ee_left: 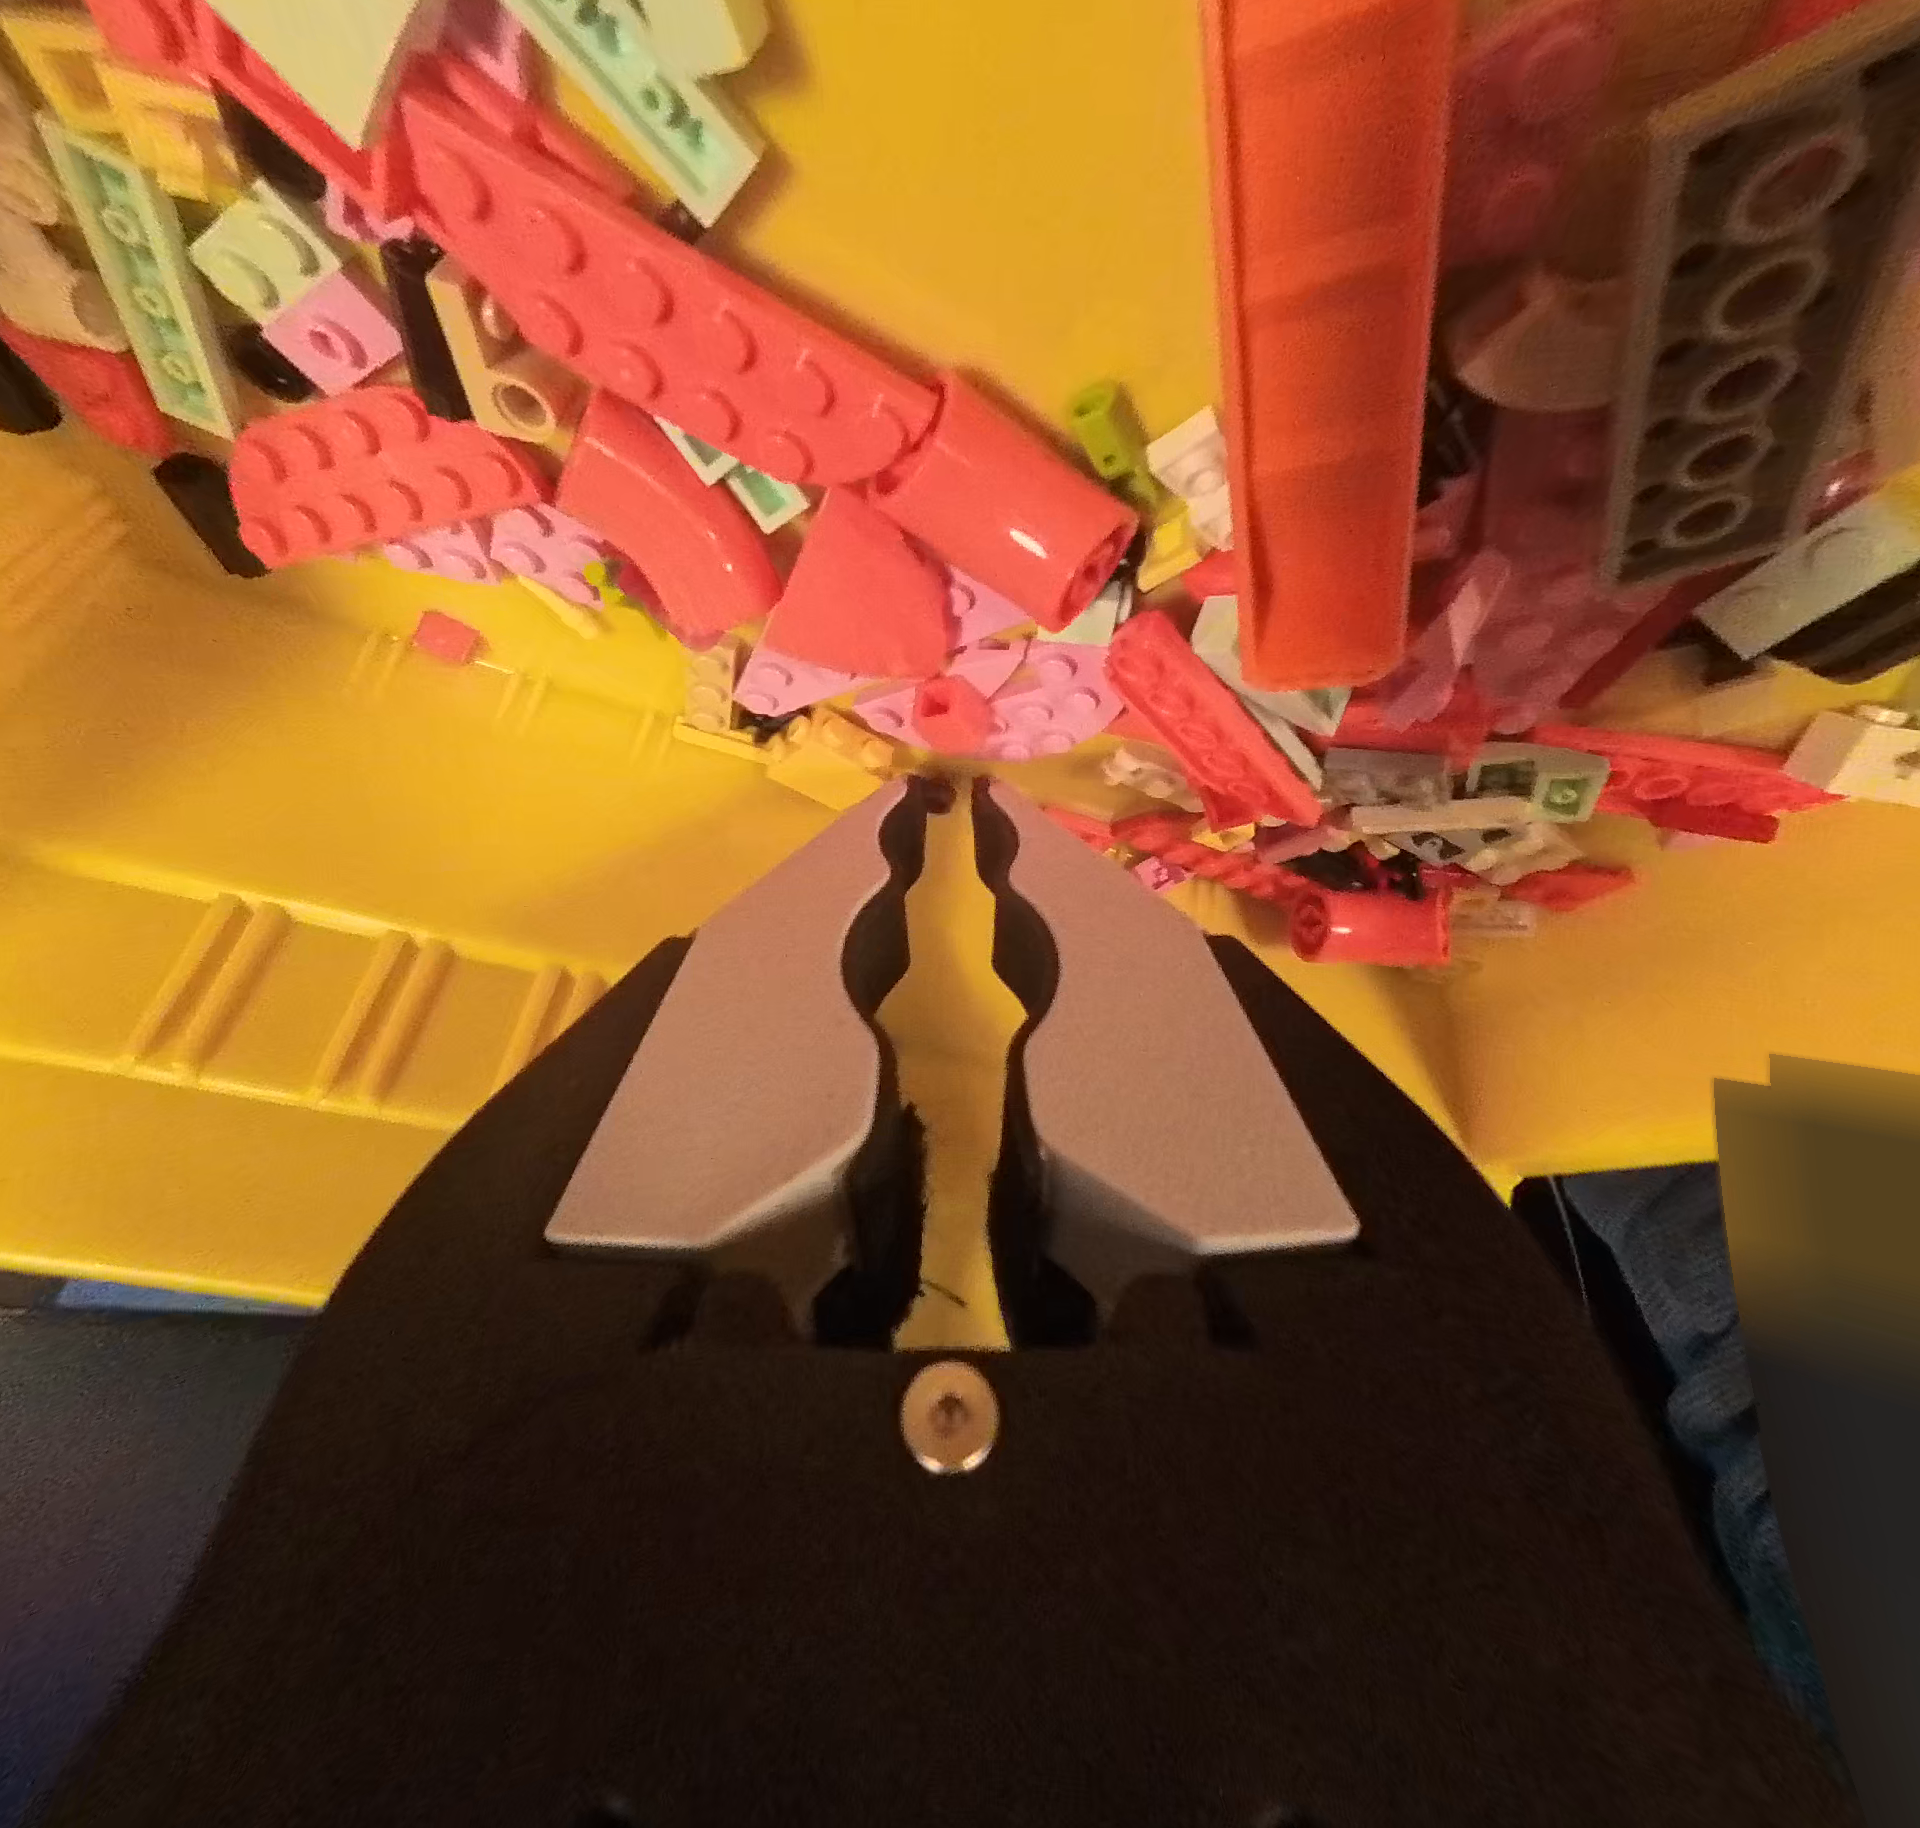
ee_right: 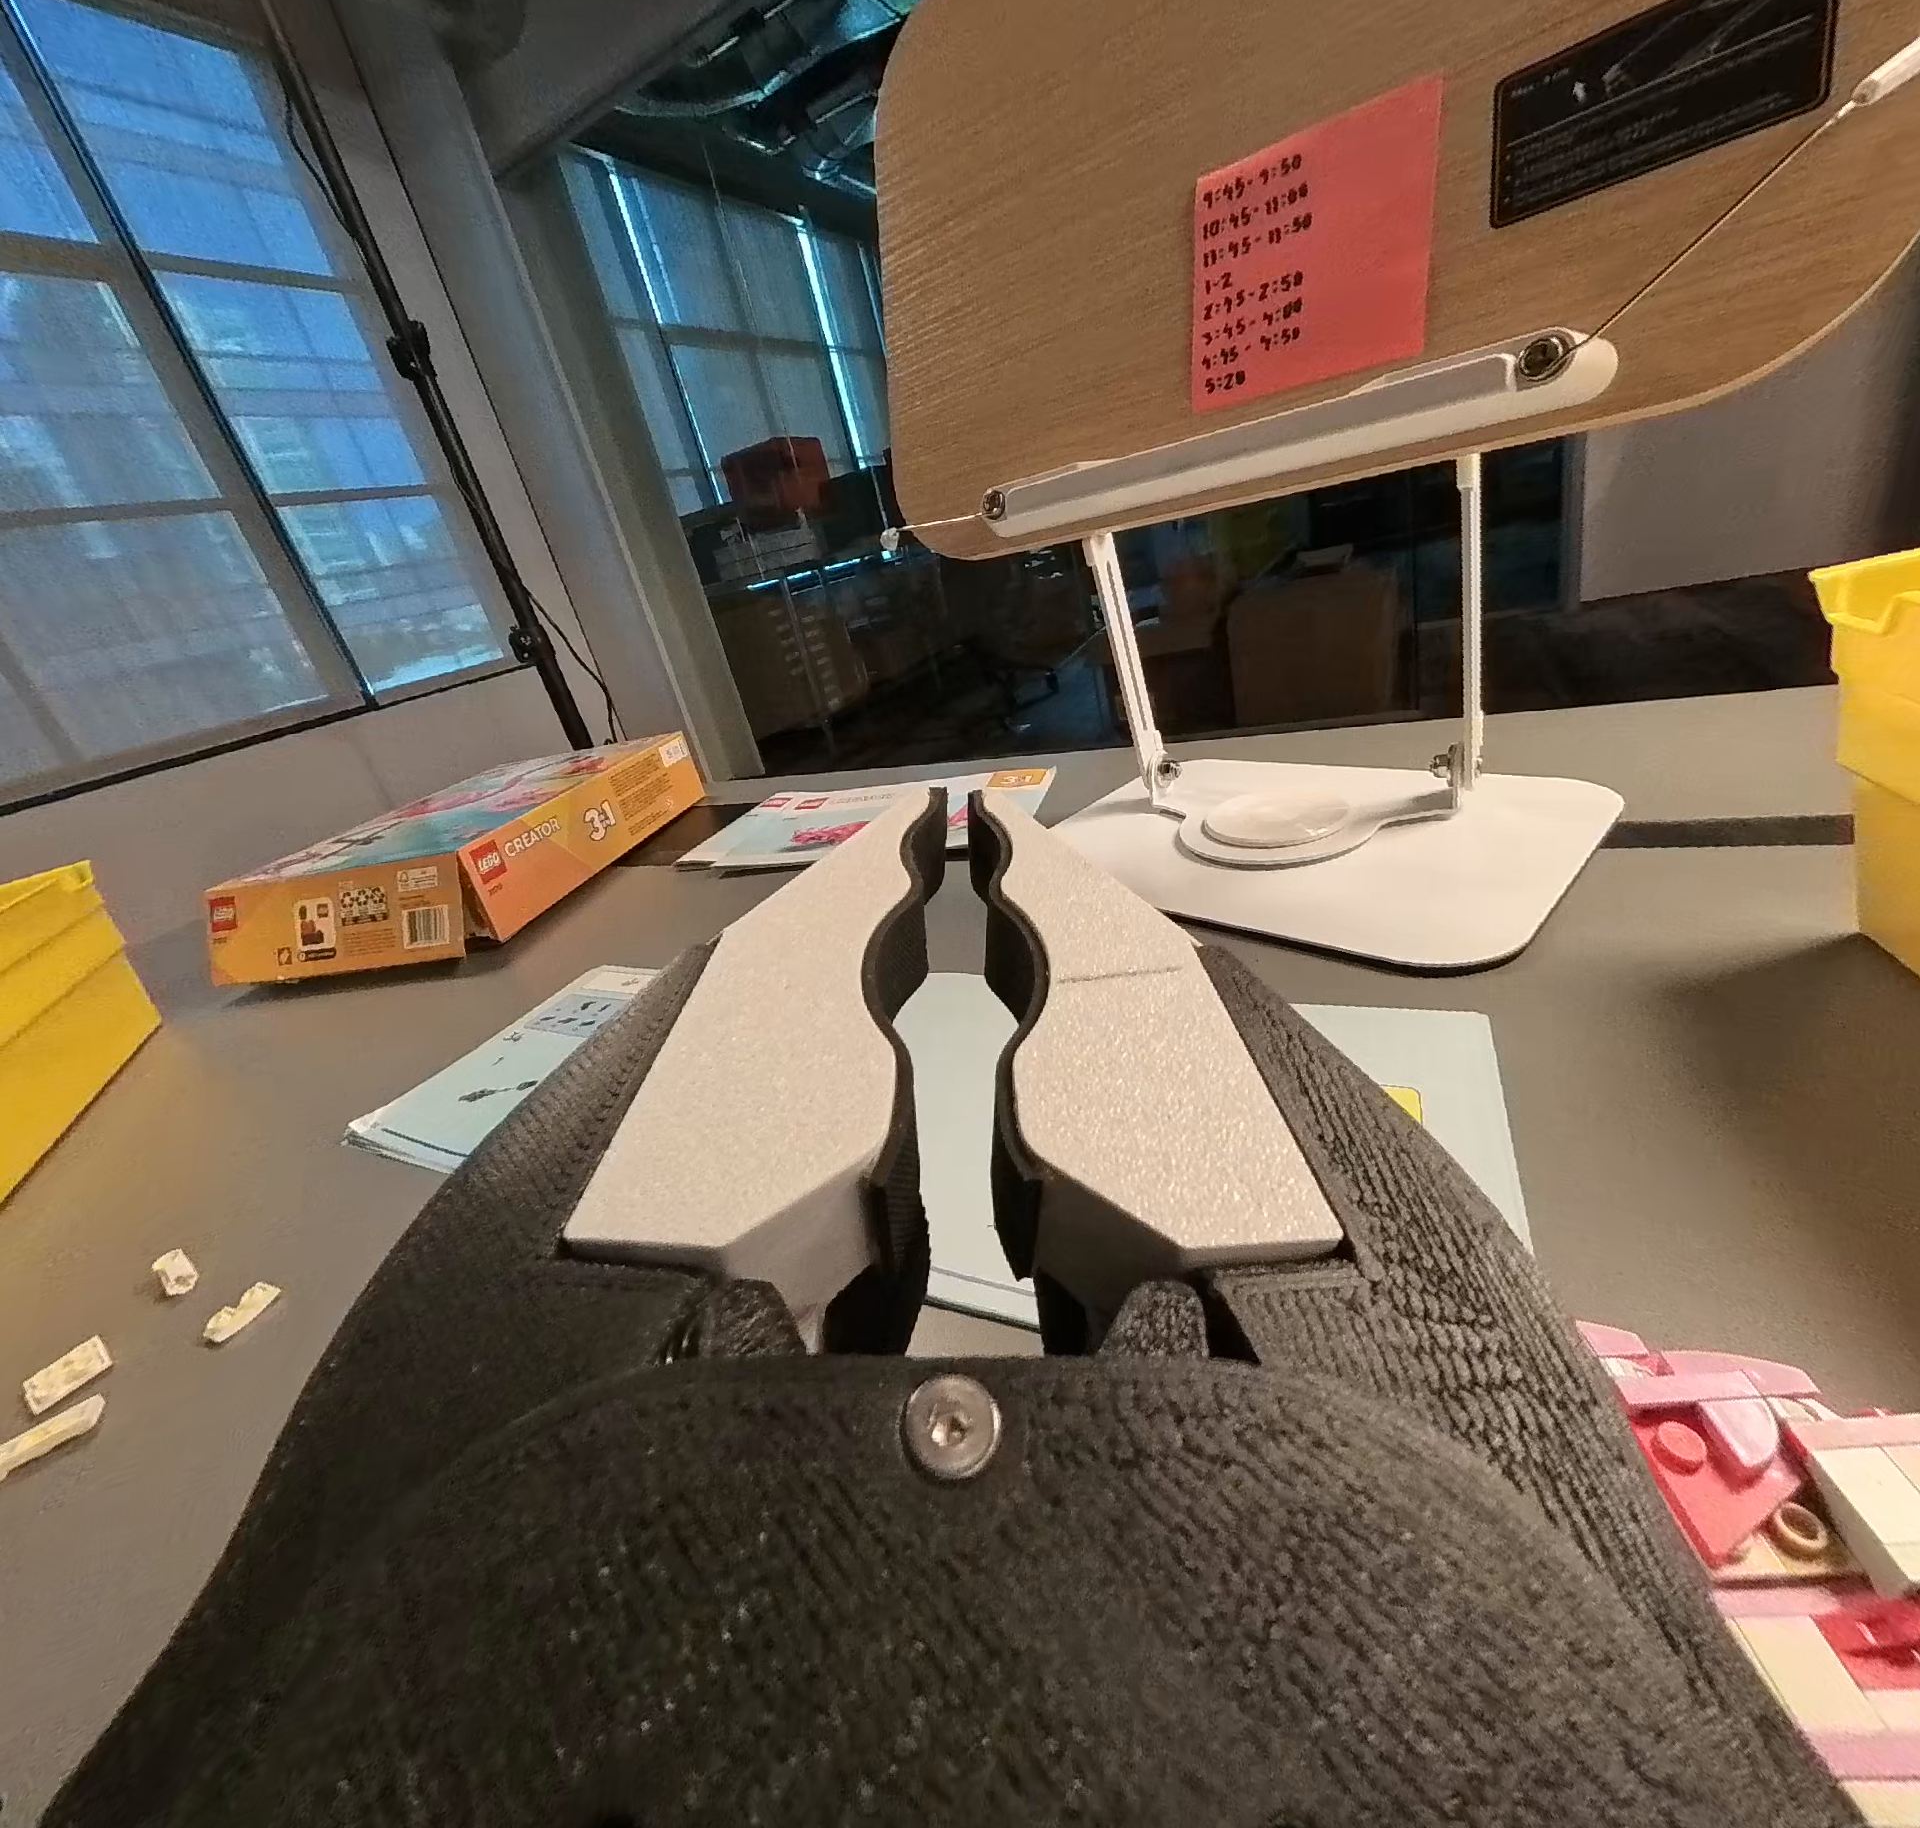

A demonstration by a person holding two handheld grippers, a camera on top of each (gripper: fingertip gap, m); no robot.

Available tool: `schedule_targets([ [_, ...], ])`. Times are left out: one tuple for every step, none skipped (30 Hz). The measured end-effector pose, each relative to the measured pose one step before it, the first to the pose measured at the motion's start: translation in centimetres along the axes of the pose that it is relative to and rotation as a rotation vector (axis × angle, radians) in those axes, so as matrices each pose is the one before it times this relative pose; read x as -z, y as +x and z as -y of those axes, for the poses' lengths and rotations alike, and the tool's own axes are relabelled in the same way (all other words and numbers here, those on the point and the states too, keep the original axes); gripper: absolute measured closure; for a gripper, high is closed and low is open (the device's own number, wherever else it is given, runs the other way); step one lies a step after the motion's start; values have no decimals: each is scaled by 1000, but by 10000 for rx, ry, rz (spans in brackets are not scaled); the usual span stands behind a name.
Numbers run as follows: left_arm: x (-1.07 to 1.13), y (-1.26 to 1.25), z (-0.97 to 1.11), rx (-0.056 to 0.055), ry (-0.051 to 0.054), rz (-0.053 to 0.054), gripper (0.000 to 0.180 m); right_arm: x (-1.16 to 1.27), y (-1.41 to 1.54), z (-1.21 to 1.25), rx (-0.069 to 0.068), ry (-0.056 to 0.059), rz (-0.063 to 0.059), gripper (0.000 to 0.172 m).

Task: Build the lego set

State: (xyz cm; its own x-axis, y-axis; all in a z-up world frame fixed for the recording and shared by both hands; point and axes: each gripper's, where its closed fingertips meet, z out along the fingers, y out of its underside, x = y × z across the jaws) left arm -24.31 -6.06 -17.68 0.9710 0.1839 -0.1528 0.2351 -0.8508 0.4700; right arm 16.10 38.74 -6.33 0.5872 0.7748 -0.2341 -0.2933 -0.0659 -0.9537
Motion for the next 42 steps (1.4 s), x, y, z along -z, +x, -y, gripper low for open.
schedule_targets([
  [-137,-51,-43,24,-87,54,173,4,9,-7,-10,-1,0,170],
  [-79,-161,-64,85,-81,105,174,-8,3,-9,-13,-7,2,170],
  [-28,-114,-47,107,-51,68,173,0,14,-12,-13,-5,0,170],
  [-40,-116,-48,63,-57,58,173,-1,9,8,-11,3,-2,170],
  [-86,-130,-100,0,-76,86,174,6,21,7,-10,7,-4,170],
  [-97,-98,-122,-24,-90,67,175,7,14,11,-12,3,-2,170],
  [-90,-52,-146,3,-95,23,175,-4,13,-4,-14,1,0,170],
  [-77,-27,-96,8,-64,-9,175,8,10,9,-14,2,-1,170],
  [-29,-13,-47,-18,-12,-18,175,-5,18,-2,-13,2,-2,170],
  [-3,-2,-14,-21,15,-31,175,-7,14,8,-13,2,-1,170],
  [4,-8,-4,-11,28,-31,175,-1,11,-9,-17,-3,1,170],
  [18,3,6,-31,44,-23,175,0,8,-10,-18,-4,2,170],
  [81,39,59,-32,96,-35,175,4,20,0,-13,1,0,170],
  [167,-18,13,-3,110,-4,175,4,1,9,-9,5,-1,170],
  [302,-102,7,17,153,37,175,0,14,1,-6,4,-2,170],
  [531,-114,194,2,340,40,175,-3,-1,11,-2,1,-2,170],
  [817,-157,553,-36,632,86,175,16,6,9,7,6,-8,169],
  [1055,-114,839,-58,843,67,175,29,4,62,24,29,-20,170],
  [1218,-141,1068,-34,991,107,175,38,1,102,40,50,-23,170],
  [1319,-181,1011,70,954,177,175,30,-11,65,39,34,-16,170],
  [1397,5,917,14,883,167,175,7,-9,10,24,4,-4,170],
  [1544,256,1102,-50,976,150,175,-13,-18,-29,9,-14,5,170],
  [1662,566,1297,-52,1048,105,175,-16,-6,-23,1,-20,6,170],
  [1689,980,1583,-171,1147,-3,175,-24,-10,-29,1,-15,6,170],
  [1625,1325,2053,-240,1342,-74,175,-12,-12,-12,6,-5,3,170],
  [1414,1686,2456,-246,1530,-179,175,-19,-22,1,13,1,2,170],
  [979,2295,2448,-147,1469,-471,175,-19,-33,-17,19,-10,10,170],
  [380,2959,2082,-8,1222,-815,175,-12,-24,-31,21,-20,4,170],
  [-327,3276,1505,121,889,-996,175,0,-15,-7,19,-6,-1,170],
  [-1000,3284,835,133,591,-1084,175,4,-2,9,10,0,-1,170],
  [-1583,2914,204,167,294,-1026,175,15,16,5,-3,0,-4,170],
  [-1990,2315,-239,199,102,-877,175,25,9,9,-9,8,-2,170],
  [-2187,1769,-545,198,-61,-790,175,24,10,18,-3,7,-2,170],
  [-2219,1318,-705,317,-162,-706,175,18,2,6,6,3,-6,170],
  [-2077,1129,-540,344,-101,-693,175,7,2,-2,9,-1,-3,170],
  [-1866,923,-399,168,-55,-586,175,-11,-15,-8,10,-9,5,170],
  [-1683,303,-476,-45,-158,-170,175,-21,-14,-18,10,-14,6,170],
  [-1484,-173,-624,-261,-370,163,175,-20,-9,-25,10,-12,4,170],
  [-1315,-377,-579,-339,-448,301,175,-25,-16,-10,10,-8,8,170],
  [-1147,-297,-415,-283,-428,234,175,-28,-25,-21,13,-14,11,170],
  [-934,-104,-214,-208,-303,97,175,-30,-20,-47,11,-31,8,170],
  [-726,4,-161,-107,-260,17,175,-36,-16,-53,6,-29,10,170],
])
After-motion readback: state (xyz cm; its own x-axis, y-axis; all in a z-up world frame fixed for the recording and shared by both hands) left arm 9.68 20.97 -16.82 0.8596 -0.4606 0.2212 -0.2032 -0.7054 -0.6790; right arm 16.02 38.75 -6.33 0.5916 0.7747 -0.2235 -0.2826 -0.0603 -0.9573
